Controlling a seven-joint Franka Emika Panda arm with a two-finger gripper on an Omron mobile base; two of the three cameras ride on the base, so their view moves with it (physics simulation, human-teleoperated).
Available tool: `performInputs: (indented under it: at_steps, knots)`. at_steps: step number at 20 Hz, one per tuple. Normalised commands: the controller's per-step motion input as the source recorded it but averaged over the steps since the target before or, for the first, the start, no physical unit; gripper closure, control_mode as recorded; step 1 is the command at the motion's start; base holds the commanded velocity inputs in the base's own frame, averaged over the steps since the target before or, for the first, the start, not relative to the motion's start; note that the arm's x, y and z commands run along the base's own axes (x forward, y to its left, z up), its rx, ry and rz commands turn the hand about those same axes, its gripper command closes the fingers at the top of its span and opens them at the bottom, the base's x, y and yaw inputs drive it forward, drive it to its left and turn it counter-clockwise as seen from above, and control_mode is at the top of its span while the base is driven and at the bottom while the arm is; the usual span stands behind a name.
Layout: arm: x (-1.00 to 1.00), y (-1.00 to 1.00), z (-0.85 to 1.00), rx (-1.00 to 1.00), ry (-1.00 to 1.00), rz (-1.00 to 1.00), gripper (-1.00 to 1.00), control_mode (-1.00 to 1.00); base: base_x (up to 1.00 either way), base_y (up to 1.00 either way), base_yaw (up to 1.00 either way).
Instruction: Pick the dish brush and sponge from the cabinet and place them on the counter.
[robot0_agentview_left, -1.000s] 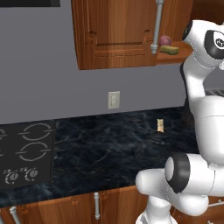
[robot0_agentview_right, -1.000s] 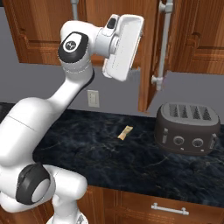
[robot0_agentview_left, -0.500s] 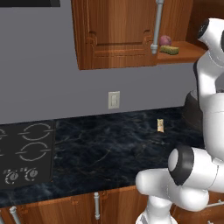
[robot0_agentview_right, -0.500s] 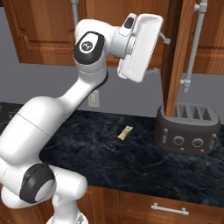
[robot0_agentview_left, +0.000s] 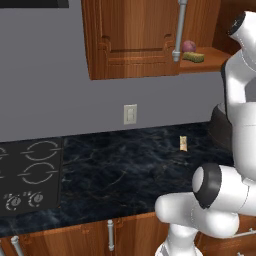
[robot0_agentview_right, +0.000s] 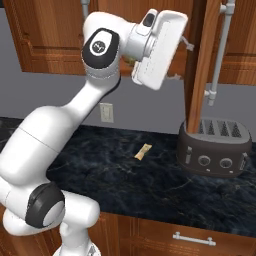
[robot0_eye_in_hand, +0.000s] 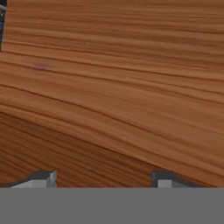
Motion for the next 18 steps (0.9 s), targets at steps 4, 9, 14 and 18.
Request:
performInputs:
  at_steps: [4,9,14,18]
  knots:
    - [-0.28,0.18,0.00,0.17,-0.06,0.06,-1.00,-1.00,0.00,0.00,0.00]
    - [-0.35,0.48,0.00,0.07,-0.08,0.06,-1.00,-1.00,0.00,0.00,0.00]
    - [-0.31,0.73,-0.15,0.00,-0.05,0.05,-1.00,-1.00,0.00,0.00,0.00]
    - [-0.43,0.53,-0.07,0.06,-0.15,0.03,-1.00,-1.00,0.00,0.00,0.00]
